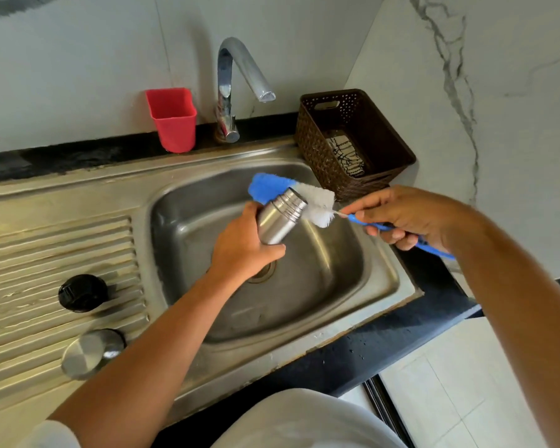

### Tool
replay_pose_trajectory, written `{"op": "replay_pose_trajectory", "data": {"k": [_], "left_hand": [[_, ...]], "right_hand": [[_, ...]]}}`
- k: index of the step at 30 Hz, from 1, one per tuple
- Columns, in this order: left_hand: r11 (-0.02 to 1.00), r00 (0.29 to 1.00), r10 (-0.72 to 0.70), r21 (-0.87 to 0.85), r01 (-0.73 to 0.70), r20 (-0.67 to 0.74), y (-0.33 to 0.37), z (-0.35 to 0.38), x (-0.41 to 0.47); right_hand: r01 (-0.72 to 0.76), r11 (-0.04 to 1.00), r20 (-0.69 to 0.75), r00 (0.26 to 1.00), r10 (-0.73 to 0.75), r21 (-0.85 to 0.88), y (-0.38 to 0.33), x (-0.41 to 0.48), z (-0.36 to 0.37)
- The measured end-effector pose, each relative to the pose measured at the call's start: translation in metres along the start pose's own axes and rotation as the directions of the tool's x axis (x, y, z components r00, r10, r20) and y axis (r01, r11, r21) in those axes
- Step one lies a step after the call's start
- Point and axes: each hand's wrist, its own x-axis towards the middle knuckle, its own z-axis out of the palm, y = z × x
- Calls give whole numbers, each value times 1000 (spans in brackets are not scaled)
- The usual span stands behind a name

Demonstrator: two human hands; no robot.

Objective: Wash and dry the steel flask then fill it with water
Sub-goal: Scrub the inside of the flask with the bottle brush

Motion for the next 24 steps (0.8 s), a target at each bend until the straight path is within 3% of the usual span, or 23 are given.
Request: {"op": "replay_pose_trajectory", "data": {"k": [4, 8, 11, 13, 17, 19, 24], "left_hand": [[967, 987, -161, -205, 153, -19, -11, -3, 4], [974, 995, -91, -203, 99, 48, 6, 21, -5], [945, 983, -185, -270, 184, 21, 2, 18, -2], [937, 974, -226, -271, 220, 8, -4, 10, 0], [958, 987, -132, -243, 150, 86, 19, 14, -14], [950, 984, -150, -262, 172, 100, 24, 16, -17], [882, 931, -334, -299, 363, 146, 13, -6, -10]], "right_hand": [[22, 980, -11, 1000, -20, 198, 21, -19, 37], [51, 949, -185, 983, 8, 310, 22, -7, 72], [75, 948, -184, 983, -17, 310, 21, -18, 75], [100, 958, -178, 983, -53, 270, 25, -29, 76], [121, 969, -330, 943, -43, 218, 30, -20, 86], [136, 980, -363, 929, -75, 146, 33, -20, 92], [164, 954, -397, 882, -256, -250, 53, -58, 111]]}}
